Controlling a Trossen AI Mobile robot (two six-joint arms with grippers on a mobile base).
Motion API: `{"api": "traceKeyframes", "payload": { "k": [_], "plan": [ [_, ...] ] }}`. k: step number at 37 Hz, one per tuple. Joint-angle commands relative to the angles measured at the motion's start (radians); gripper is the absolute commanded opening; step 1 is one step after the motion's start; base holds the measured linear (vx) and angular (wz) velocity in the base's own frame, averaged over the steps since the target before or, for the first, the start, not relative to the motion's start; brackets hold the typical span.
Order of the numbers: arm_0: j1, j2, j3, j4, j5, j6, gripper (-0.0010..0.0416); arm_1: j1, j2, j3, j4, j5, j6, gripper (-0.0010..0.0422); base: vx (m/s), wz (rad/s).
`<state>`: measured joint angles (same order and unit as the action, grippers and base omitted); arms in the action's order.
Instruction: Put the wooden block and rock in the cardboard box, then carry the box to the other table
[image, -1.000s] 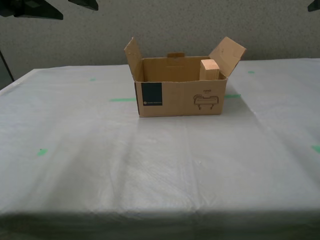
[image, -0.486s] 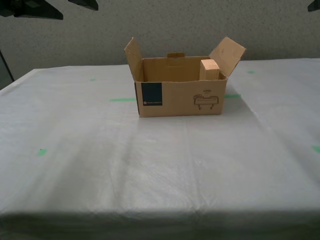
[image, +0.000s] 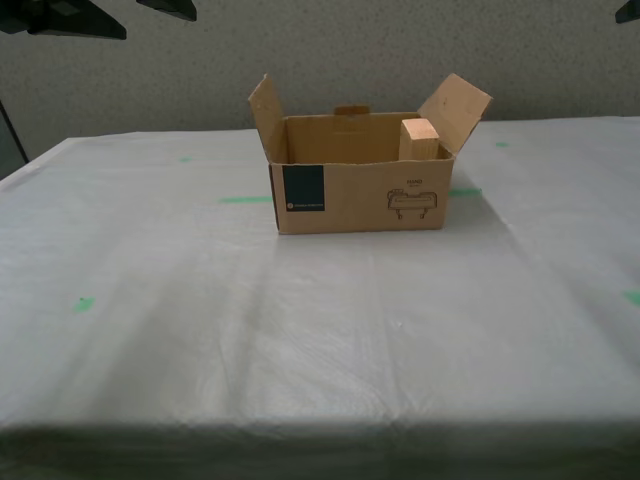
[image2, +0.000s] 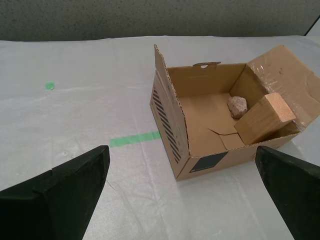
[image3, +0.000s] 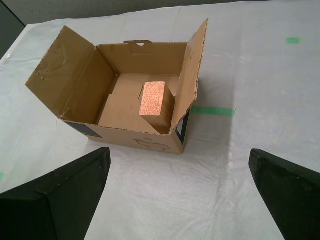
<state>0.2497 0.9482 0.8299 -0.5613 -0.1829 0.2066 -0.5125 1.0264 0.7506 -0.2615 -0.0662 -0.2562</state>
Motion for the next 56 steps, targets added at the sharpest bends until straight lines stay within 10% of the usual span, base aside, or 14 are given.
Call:
{"api": "traceKeyframes", "payload": {
  "k": [1, 56],
  "plan": [
    [0.000, 0.000, 0.001, 0.001, 0.004, 0.003, 0.0387, 0.000, 0.000, 0.001, 0.002, -0.002, 0.002, 0.0400, 0.000, 0.000],
    [0.000, 0.000, 0.001, 0.001, 0.004, 0.003, 0.0387, 0.000, 0.000, 0.001, 0.002, -0.001, 0.002, 0.0400, 0.000, 0.000]
  ]
}}
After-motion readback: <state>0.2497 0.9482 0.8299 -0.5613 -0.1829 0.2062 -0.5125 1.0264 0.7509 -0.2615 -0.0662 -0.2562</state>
